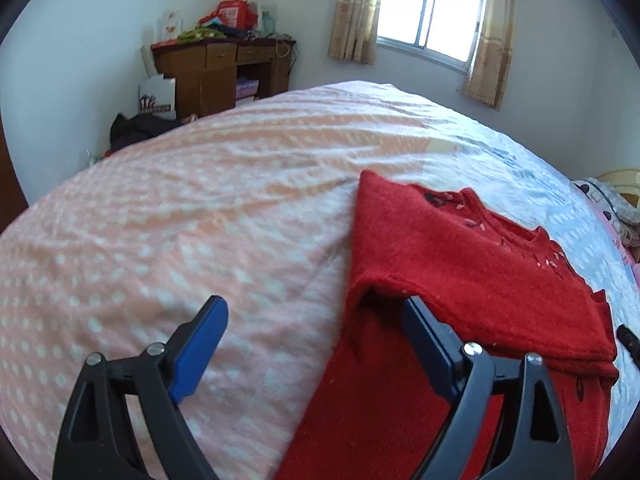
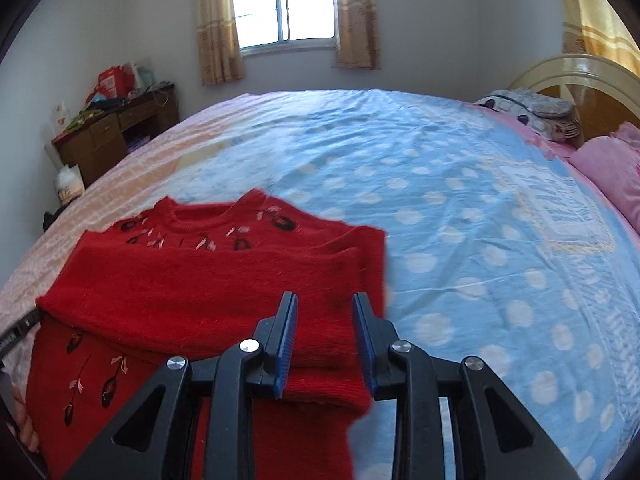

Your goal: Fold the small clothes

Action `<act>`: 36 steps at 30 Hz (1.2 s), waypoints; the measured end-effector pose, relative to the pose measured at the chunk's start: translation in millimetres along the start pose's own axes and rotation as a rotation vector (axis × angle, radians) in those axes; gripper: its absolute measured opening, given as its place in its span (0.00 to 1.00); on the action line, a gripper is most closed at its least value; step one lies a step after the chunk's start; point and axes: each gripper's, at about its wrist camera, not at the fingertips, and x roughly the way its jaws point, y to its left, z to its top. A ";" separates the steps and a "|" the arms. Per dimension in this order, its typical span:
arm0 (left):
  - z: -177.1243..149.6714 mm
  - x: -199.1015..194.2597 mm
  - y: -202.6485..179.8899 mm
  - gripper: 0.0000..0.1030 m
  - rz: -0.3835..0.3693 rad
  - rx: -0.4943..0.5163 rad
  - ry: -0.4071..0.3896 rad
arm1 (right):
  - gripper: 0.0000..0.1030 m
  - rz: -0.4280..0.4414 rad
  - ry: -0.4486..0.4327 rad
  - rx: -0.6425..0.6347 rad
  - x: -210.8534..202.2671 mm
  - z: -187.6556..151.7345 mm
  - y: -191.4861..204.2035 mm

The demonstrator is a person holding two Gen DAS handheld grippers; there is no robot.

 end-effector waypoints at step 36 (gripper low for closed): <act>11.7 51.5 -31.7 1.00 -0.006 0.065 0.098 | 0.30 -0.046 0.026 -0.034 28.2 -22.3 10.0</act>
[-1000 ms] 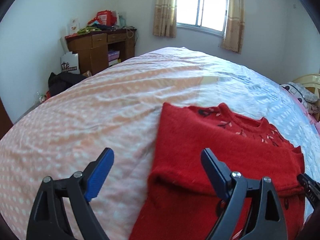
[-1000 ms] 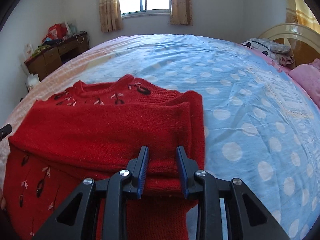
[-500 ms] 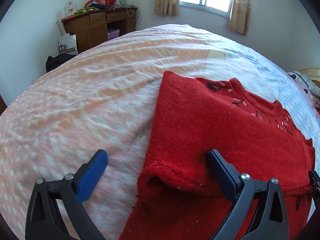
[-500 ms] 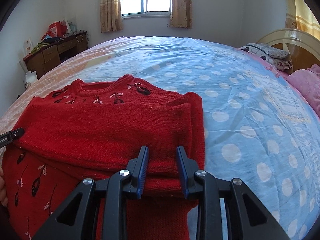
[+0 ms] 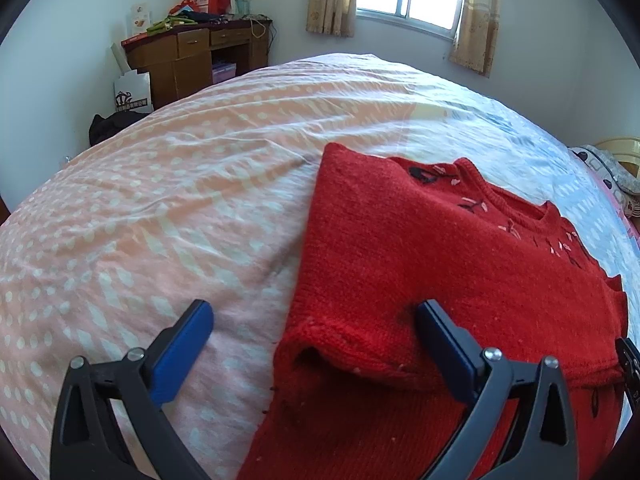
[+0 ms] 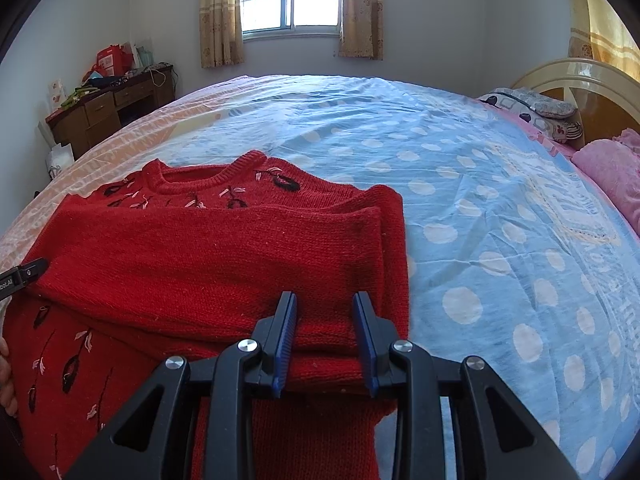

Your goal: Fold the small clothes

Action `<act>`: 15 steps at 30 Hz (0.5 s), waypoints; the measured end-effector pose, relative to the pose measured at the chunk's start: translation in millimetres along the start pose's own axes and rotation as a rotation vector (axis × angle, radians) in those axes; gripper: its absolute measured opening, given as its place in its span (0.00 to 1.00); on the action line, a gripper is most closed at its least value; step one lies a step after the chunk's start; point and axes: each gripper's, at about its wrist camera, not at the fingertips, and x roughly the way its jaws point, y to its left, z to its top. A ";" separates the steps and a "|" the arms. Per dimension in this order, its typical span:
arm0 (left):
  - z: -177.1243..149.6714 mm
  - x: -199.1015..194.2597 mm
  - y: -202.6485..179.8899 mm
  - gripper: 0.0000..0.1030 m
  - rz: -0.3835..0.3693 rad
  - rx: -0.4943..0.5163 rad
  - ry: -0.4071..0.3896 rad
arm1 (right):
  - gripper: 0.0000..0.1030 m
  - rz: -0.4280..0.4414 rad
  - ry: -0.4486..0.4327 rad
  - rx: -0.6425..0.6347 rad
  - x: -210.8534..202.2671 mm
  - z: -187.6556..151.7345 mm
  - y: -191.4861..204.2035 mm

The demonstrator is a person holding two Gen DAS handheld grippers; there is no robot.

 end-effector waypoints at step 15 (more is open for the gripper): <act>-15.0 -13.1 3.2 1.00 -0.016 0.015 0.008 | 0.30 -0.012 0.003 -0.009 1.1 -0.4 2.6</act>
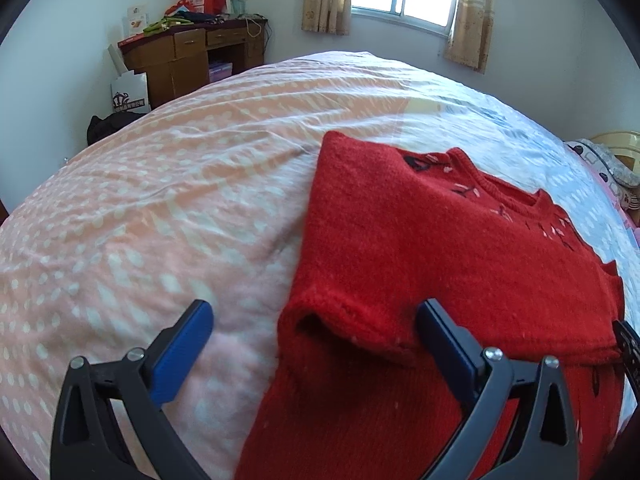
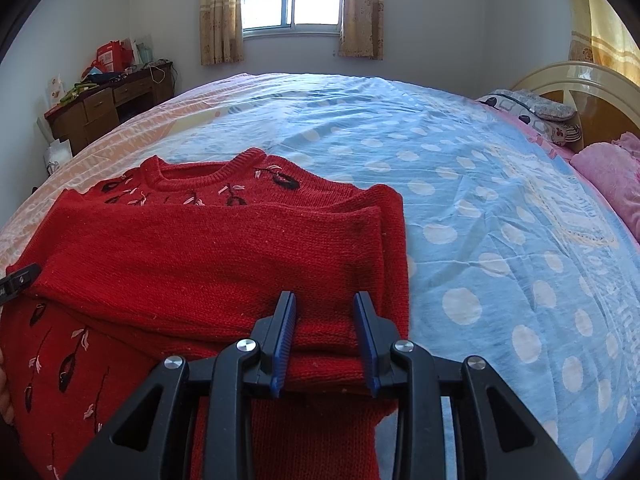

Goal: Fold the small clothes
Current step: 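Move both tools to the hem of the folded sweater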

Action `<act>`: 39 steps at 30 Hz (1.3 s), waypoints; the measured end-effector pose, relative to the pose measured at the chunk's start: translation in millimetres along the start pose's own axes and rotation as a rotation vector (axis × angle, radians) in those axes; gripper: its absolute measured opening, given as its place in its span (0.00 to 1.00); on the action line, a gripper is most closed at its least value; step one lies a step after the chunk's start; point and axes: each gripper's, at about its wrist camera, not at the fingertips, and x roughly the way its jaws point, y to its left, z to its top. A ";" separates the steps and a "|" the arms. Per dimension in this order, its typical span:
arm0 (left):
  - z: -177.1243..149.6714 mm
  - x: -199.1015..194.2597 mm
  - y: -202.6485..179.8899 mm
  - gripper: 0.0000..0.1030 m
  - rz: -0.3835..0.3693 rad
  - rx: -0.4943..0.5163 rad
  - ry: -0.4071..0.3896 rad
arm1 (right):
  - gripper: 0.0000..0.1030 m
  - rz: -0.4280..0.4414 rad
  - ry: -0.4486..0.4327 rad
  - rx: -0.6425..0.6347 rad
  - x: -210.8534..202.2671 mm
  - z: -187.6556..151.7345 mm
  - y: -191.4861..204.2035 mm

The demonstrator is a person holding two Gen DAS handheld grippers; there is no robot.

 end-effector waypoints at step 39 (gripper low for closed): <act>-180.4 -151.7 75.7 0.92 -0.315 0.174 0.091 | 0.63 0.426 0.144 0.194 -205.0 -180.1 -91.1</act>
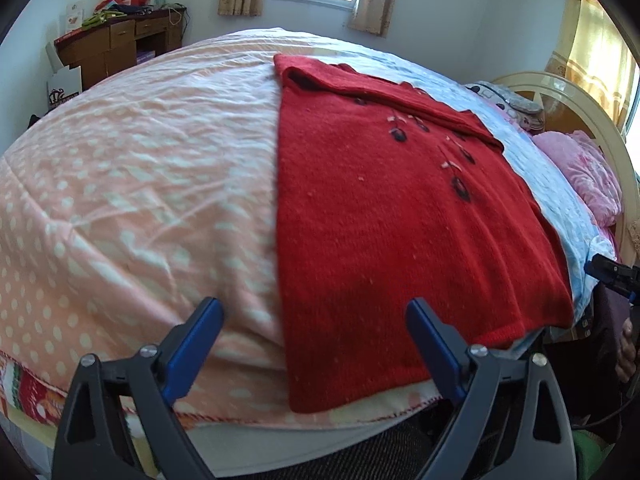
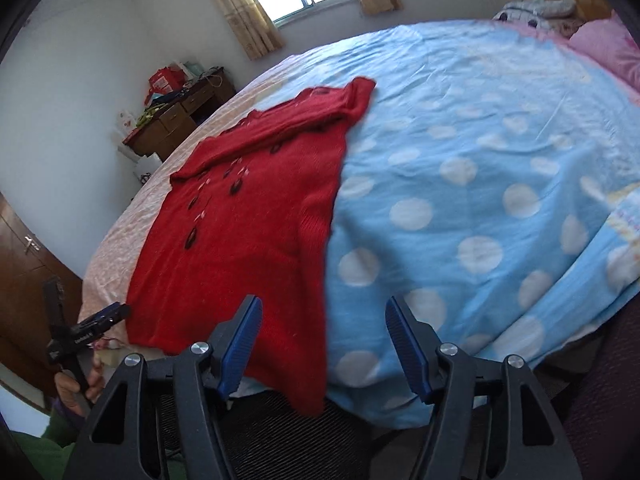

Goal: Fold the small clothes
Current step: 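Move both tools to the hem of the folded sweater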

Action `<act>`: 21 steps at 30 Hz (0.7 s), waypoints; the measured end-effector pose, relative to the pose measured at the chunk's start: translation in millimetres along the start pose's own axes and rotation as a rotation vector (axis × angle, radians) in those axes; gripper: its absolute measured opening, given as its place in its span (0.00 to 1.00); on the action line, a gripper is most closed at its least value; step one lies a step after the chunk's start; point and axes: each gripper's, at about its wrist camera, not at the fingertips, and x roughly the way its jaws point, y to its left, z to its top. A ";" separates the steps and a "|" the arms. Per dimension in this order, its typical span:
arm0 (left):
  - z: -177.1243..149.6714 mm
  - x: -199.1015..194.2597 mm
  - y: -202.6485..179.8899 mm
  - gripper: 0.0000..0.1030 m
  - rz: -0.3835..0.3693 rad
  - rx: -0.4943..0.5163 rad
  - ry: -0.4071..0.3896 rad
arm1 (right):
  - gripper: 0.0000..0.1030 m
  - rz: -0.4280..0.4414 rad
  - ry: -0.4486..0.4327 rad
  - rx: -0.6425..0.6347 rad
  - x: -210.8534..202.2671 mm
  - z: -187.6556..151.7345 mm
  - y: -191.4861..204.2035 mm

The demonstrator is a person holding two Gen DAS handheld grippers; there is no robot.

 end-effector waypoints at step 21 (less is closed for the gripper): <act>-24.9 14.8 1.9 0.46 -0.138 -0.066 0.075 | 0.28 -0.007 0.200 -0.055 50.9 -42.2 21.6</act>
